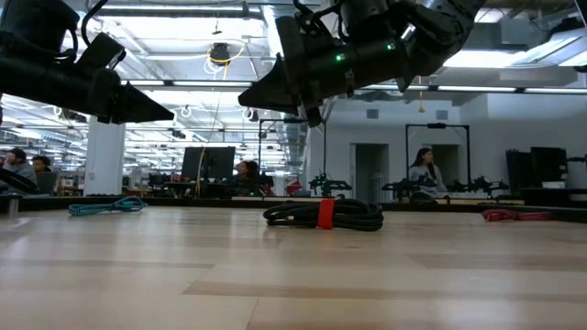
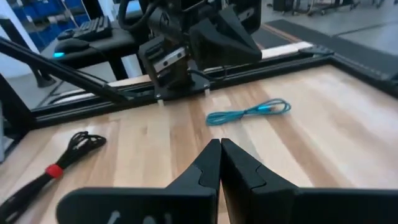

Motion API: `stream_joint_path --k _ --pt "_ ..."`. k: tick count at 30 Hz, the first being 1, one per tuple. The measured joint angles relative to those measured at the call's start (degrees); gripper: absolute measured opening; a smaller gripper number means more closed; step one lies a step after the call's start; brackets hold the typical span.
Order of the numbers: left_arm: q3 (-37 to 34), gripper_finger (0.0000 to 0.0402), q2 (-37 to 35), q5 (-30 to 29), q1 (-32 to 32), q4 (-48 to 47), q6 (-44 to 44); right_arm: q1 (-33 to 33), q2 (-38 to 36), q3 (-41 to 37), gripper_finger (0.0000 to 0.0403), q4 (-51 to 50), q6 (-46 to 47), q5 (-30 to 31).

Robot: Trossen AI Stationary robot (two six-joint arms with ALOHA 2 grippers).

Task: Pick and place USB-C Cables
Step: Put the black pink charger cable into the orange bin

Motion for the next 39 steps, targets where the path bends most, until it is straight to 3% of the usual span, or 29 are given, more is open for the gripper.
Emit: stream_joint_path --k 3,6,12,15,25,31,39 --pt "0.0 0.0 0.0 0.0 0.0 0.16 0.0 -0.02 0.62 -0.02 0.0033 -0.77 0.84 0.5" --pt "0.0 0.0 0.0 0.0 0.0 0.26 0.02 0.0 0.44 0.02 0.0033 -1.86 0.92 5.1" --pt "0.0 0.0 0.0 0.0 0.0 0.26 0.42 0.06 -3.37 -0.02 0.0033 -13.91 0.87 7.93" --pt "0.0 0.0 0.0 -0.25 0.0 0.06 0.95 0.01 -7.01 0.0 0.0033 -24.99 0.61 7.91" --pt "0.0 0.0 0.0 -2.83 0.02 -0.96 2.12 -0.83 -23.94 0.0 0.0041 -76.26 5.22 12.25" --pt "0.0 0.0 0.01 -3.02 0.0 -0.79 2.13 -3.84 -26.31 -0.35 0.0086 -94.6 3.92 12.25" --pt "0.0 0.0 0.02 -2.91 0.0 -0.82 2.1 -7.85 -22.55 -5.55 0.0179 -99.75 0.95 12.05"
